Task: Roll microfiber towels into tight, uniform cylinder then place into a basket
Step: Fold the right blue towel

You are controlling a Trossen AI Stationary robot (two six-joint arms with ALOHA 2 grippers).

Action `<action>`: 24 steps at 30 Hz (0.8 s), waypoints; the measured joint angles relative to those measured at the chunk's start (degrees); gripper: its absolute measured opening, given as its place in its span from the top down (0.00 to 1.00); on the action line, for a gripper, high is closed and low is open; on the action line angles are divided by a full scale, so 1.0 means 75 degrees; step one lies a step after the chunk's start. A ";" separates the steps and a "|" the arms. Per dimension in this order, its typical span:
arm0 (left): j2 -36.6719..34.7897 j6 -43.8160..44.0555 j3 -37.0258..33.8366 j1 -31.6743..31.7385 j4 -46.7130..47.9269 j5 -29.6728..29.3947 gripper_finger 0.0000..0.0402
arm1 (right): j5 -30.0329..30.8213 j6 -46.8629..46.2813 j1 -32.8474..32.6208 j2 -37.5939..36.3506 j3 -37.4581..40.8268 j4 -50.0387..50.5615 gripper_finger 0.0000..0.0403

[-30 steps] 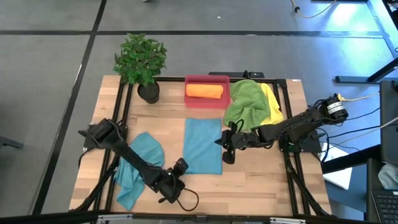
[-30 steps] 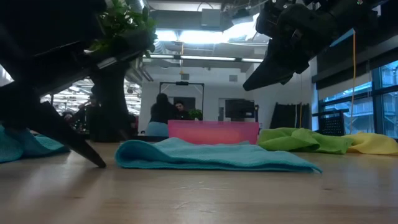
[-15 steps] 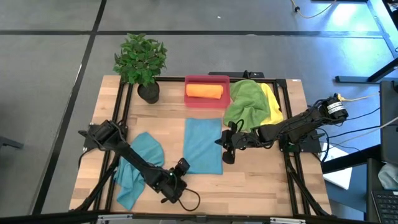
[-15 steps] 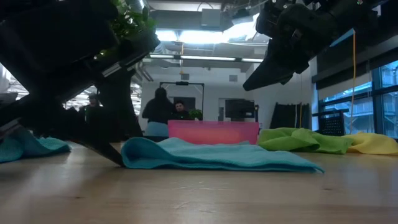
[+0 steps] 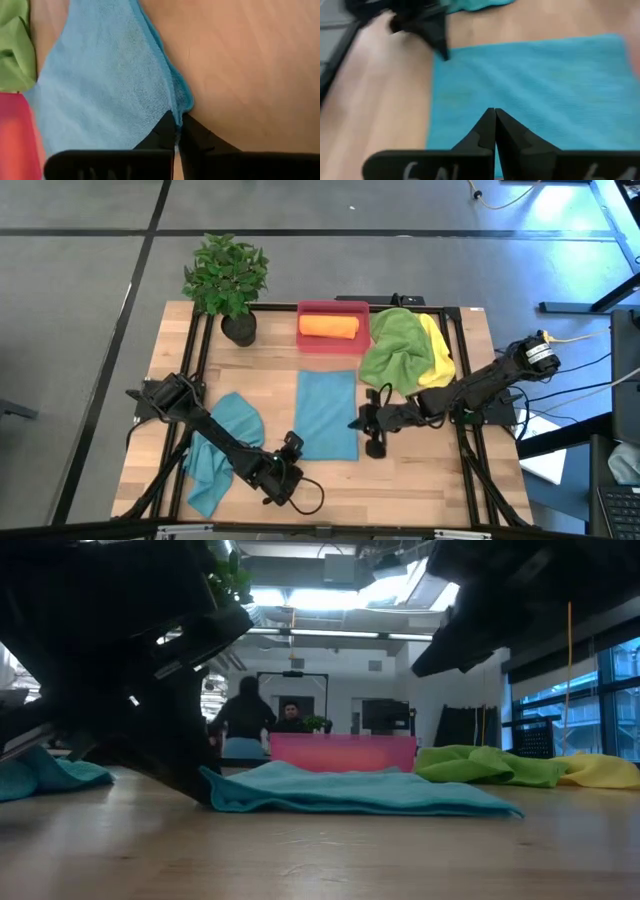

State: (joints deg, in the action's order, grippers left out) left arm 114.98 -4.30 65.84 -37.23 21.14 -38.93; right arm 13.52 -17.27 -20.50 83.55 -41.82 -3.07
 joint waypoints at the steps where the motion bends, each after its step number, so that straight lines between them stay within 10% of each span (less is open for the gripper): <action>1: -0.0003 0.0091 0.0000 -0.0001 -0.0007 0.0002 1.00 | -0.0024 0.0001 -0.0125 0.0000 0.0000 0.0000 0.98; 10: -0.0303 0.0859 0.0003 0.0190 -0.0162 0.0743 1.00 | -0.0210 0.0041 -0.0967 0.0025 0.0000 -0.0065 0.93; 24: -0.1680 0.1814 -0.1300 0.0851 -0.1724 0.1541 1.00 | 0.1248 0.1268 -0.1859 0.1984 -0.0007 -0.1675 0.58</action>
State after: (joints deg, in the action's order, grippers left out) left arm 102.38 9.30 56.09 -30.84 8.21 -27.37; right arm 22.88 -7.76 -34.44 98.43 -41.87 -15.63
